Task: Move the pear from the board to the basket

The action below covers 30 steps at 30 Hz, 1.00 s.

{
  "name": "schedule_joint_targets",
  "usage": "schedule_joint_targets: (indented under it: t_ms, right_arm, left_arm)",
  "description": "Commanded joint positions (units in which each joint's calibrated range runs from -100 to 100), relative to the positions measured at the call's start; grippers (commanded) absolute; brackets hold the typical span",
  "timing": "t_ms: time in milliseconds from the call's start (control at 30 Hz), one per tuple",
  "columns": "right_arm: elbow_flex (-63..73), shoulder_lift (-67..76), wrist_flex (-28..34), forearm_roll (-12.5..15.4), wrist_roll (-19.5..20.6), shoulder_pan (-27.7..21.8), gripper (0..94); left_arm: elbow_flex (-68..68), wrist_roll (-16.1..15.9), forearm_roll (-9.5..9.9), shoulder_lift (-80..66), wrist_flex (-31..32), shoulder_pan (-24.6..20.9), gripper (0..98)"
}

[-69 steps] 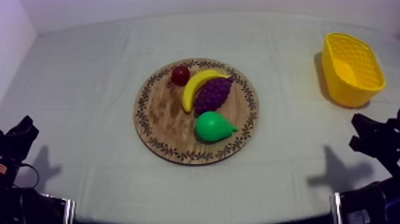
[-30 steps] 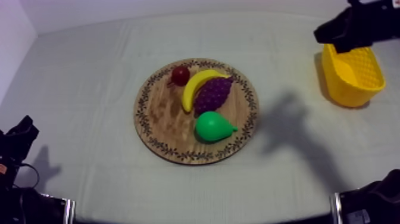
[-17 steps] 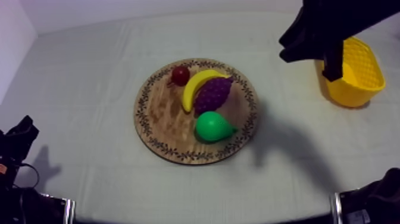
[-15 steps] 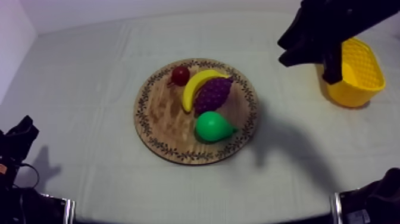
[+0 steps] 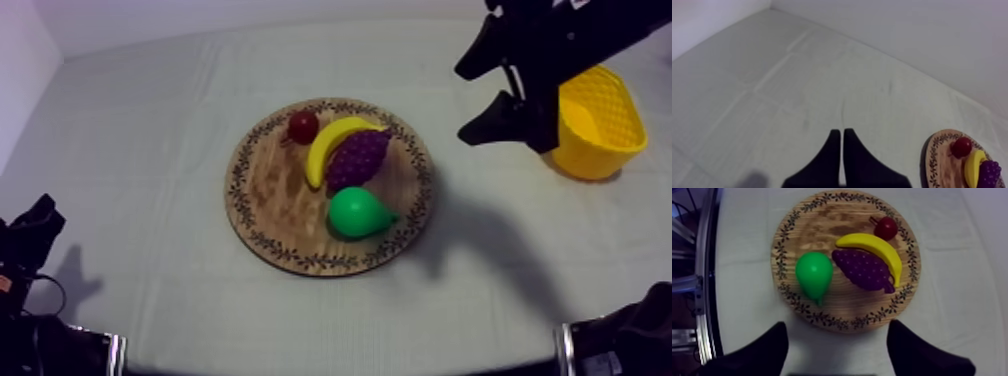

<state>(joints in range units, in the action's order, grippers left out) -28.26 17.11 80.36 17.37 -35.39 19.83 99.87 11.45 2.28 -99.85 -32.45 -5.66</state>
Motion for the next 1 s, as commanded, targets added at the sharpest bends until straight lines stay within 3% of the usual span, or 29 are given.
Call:
schedule_joint_targets:
  t_ms: [0,600,967]
  right_arm:
    - [-1.0,-0.7,-2.8,-0.4,1.1,0.4,59.7]
    - [-5.7,-18.1,-21.8,-5.8,6.2,8.4,59.7]
    - [-4.7,-29.1,-28.3,-7.8,8.0,10.2,60.8]
  left_arm:
    - [0.0,0.0,0.00,0.0,0.0,0.0,0.1]
    - [0.0,0.0,0.00,0.0,0.0,0.0,0.1]
    - [0.0,0.0,0.00,0.0,0.0,0.0,0.1]
